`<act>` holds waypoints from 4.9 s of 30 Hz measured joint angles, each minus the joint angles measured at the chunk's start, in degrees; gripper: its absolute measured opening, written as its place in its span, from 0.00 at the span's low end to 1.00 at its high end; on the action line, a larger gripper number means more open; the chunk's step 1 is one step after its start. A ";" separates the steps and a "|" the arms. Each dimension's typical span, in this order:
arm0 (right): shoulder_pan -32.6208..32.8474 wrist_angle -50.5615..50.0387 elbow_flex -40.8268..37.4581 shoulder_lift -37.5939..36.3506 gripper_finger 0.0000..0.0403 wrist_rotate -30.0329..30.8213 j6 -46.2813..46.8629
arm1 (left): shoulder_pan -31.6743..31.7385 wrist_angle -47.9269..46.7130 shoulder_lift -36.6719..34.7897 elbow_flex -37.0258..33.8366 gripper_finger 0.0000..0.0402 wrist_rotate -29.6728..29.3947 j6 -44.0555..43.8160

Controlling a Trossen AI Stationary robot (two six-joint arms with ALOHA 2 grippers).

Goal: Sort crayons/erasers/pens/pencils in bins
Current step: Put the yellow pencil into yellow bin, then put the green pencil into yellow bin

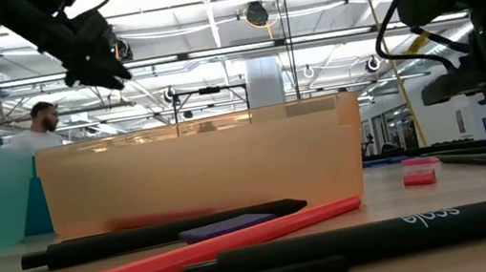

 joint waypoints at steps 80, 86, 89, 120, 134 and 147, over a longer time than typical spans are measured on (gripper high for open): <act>-23.56 21.79 21.09 -17.09 0.47 11.65 -86.75 | -0.08 -37.34 32.14 21.12 0.05 -17.03 29.13; -24.73 5.41 21.09 -17.09 0.47 12.22 -77.58 | -1.31 -32.18 32.10 7.81 0.07 -19.24 29.87; -27.80 -6.56 21.04 -16.83 0.47 13.61 -71.12 | -2.95 -27.32 32.10 4.32 0.08 -19.22 29.59; -74.23 -3.87 26.90 16.17 0.39 16.49 -87.46 | -4.59 -32.37 20.75 7.34 0.63 -16.75 12.29; -78.37 -25.21 47.60 34.80 0.31 19.08 -91.57 | -4.66 -33.57 16.58 7.32 0.60 -13.18 10.55; -78.66 -36.87 52.52 46.12 0.31 24.53 -112.25 | -4.66 -34.27 16.58 7.32 0.60 -13.09 16.38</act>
